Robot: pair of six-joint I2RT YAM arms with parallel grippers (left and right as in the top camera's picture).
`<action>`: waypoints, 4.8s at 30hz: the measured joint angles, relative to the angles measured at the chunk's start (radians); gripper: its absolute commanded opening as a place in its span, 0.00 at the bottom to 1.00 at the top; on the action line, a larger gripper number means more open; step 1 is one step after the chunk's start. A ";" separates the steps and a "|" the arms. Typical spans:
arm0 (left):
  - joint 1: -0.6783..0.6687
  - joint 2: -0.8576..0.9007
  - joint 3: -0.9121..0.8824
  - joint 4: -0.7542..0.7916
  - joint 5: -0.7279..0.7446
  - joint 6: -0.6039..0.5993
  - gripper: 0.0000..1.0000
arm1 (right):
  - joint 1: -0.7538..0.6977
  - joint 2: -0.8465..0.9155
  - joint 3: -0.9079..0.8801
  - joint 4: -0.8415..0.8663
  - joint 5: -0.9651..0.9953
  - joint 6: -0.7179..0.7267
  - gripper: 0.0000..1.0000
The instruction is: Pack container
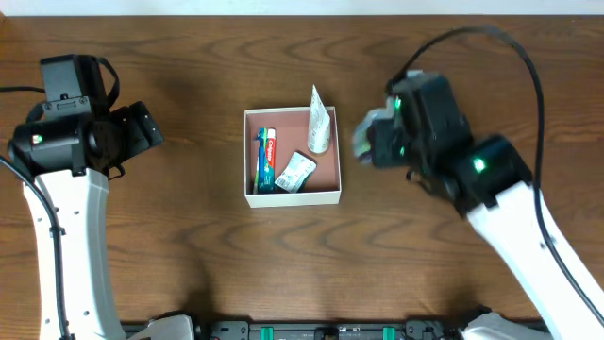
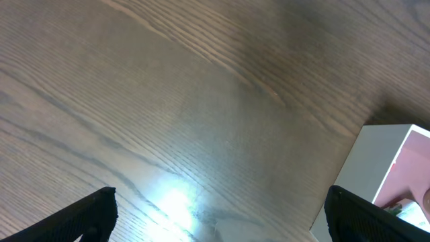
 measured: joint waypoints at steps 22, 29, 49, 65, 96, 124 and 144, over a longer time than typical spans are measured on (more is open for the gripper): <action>0.000 0.000 0.000 0.000 0.000 0.000 0.98 | 0.197 0.359 0.002 0.117 0.066 0.106 0.24; 0.000 0.000 0.000 0.000 0.000 0.000 0.98 | 0.197 0.418 0.003 0.119 0.138 0.124 0.55; 0.000 0.000 0.000 0.000 0.000 0.000 0.98 | 0.193 -0.003 0.006 0.122 0.297 -0.027 0.99; 0.000 0.000 0.000 0.000 0.000 0.000 0.98 | 0.181 -0.348 0.008 -0.088 0.662 -0.155 0.99; 0.000 0.000 0.000 0.000 0.000 0.000 0.98 | -0.451 -0.988 -1.162 0.600 0.159 -0.153 0.99; 0.000 0.000 0.000 0.000 0.000 0.000 0.98 | -0.498 -1.316 -1.258 0.423 0.098 -0.159 0.99; -0.043 -0.130 -0.026 -0.007 -0.021 0.018 0.98 | -0.498 -1.316 -1.258 0.424 0.097 -0.159 0.99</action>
